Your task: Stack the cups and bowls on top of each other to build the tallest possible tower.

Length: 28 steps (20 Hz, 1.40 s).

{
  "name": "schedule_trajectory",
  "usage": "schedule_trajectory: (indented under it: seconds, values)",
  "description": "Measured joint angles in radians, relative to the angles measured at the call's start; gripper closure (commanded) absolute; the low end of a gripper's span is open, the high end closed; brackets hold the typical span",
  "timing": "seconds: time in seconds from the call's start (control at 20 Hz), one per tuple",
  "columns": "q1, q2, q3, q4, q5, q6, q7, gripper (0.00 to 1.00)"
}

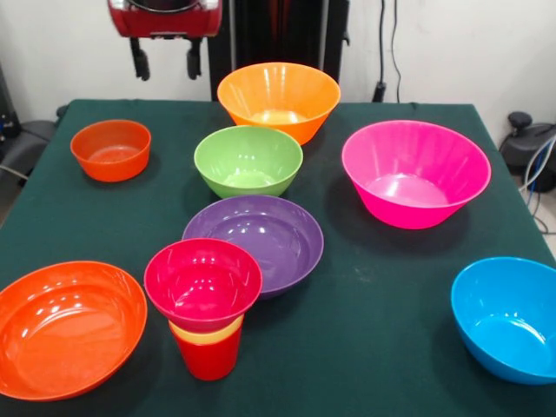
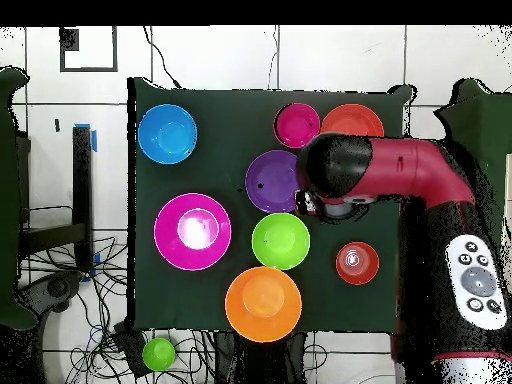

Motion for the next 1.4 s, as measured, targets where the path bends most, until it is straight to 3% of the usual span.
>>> schedule_trajectory:
  seconds: [0.1,0.15,0.45,0.75,1.4]
  values:
    - [0.021,-0.004,-0.024,0.015,-0.003,-0.017,0.056,0.0]
    - [0.05,-0.006,-0.059,0.029,-0.017,-0.033,0.131,0.0]
    - [0.093,-0.007,-0.125,0.031,-0.07,-0.043,0.231,0.0]
    - [0.101,-0.007,-0.196,0.047,-0.118,-0.149,0.245,0.0]
    - [0.108,-0.003,-0.342,0.182,-0.126,-0.449,0.254,0.0]
